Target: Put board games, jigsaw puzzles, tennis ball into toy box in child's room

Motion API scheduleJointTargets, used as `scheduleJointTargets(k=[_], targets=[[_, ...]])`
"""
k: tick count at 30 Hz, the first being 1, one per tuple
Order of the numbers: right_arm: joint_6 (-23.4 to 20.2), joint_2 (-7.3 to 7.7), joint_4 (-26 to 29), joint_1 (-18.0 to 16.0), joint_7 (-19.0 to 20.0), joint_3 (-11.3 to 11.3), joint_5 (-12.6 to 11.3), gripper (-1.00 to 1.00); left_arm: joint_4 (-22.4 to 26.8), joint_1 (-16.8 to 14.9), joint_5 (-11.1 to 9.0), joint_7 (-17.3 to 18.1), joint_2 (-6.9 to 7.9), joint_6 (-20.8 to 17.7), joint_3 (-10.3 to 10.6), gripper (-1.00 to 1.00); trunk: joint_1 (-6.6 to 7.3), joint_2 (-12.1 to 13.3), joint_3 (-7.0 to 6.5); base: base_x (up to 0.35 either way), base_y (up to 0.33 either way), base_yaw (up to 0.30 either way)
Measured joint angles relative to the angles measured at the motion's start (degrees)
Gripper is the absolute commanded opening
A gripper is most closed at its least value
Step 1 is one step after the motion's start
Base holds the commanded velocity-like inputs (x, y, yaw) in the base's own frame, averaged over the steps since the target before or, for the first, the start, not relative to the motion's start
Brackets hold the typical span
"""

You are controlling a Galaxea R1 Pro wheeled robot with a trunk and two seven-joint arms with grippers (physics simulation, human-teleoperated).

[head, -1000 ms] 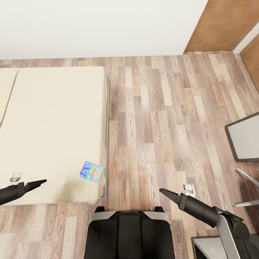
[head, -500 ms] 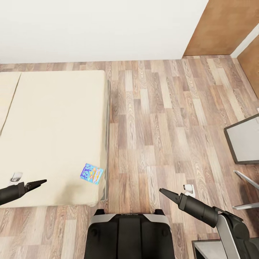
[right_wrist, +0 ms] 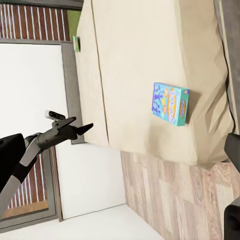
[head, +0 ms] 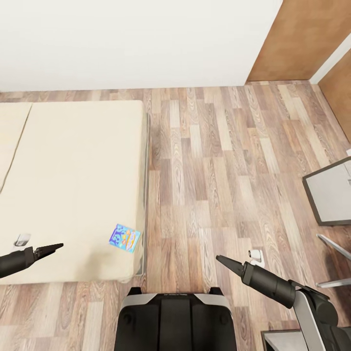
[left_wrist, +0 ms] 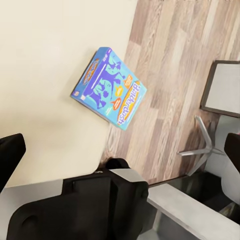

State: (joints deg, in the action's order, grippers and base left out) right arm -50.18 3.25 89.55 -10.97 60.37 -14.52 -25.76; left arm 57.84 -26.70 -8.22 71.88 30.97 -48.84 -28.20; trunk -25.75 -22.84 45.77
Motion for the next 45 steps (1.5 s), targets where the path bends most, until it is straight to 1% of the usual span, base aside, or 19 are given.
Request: scheduleJointTargets(k=[18,21,22,23,25,26,31,34,41,45], targets=[[0.1,0.06,-0.1,0.0,0.0,0.0,0.1,1.0,-0.6,0.1,0.4,-0.5,-0.05,0.3,0.0,1.0,0.0,0.0,-1.68,0.0,0.0,0.0],[0.1,0.07,-0.1,0.0,0.0,-0.4,0.0,1.0,-0.9,0.3,0.6,-0.6,0.03,0.3,0.0,1.0,0.0,0.0,-1.96,0.0,0.0,0.0],[0.1,0.08,-0.1,0.0,0.1,-0.7,0.0,1.0,-1.0,0.5,0.7,-0.6,0.05,0.4,0.0,1.0,0.0,0.0,-2.06,0.0,0.0,0.0],[0.1,0.08,-0.1,0.0,0.1,-1.4,0.1,1.0,-1.1,1.2,1.3,-0.6,0.09,0.4,0.0,1.0,0.0,0.0,-2.15,0.0,0.0,0.0],[0.0,0.08,-0.2,0.0,0.1,-2.1,0.1,1.0,-1.1,1.9,2.3,-0.6,0.1,0.4,0.0,1.0,0.0,0.0,-2.34,0.0,0.0,0.0],[0.0,0.09,-0.2,0.0,0.1,-2.7,0.1,1.0,-1.2,2.4,3.3,-0.7,0.12,0.5,-0.1,1.0,0.0,0.0,-2.43,0.0,0.0,0.0],[0.0,0.09,-0.3,0.0,0.1,-3.4,0.2,1.0,-1.5,3.3,5.4,-0.6,0.04,0.6,-0.4,1.0,0.0,0.0,-2.9,0.0,0.0,0.0],[0.0,0.09,-0.5,0.0,0.1,-3.6,0.2,1.0,-3.1,3.7,5.9,-0.6,-0.04,0.6,-0.4,1.0,0.0,0.0,-3.18,0.0,0.0,0.0],[0.0,0.09,-0.6,0.1,0.1,-3.7,0.2,1.0,-7.0,3.8,6.3,-1.0,-0.06,0.7,-0.4,1.0,0.0,0.0,-3.83,0.0,0.0,0.0],[0.0,0.06,-0.6,0.1,0.1,-3.7,0.2,1.0,-9.3,3.9,6.8,-2.2,0.08,0.7,-0.4,1.0,0.0,0.0,-4.21,0.0,0.0,0.0]])
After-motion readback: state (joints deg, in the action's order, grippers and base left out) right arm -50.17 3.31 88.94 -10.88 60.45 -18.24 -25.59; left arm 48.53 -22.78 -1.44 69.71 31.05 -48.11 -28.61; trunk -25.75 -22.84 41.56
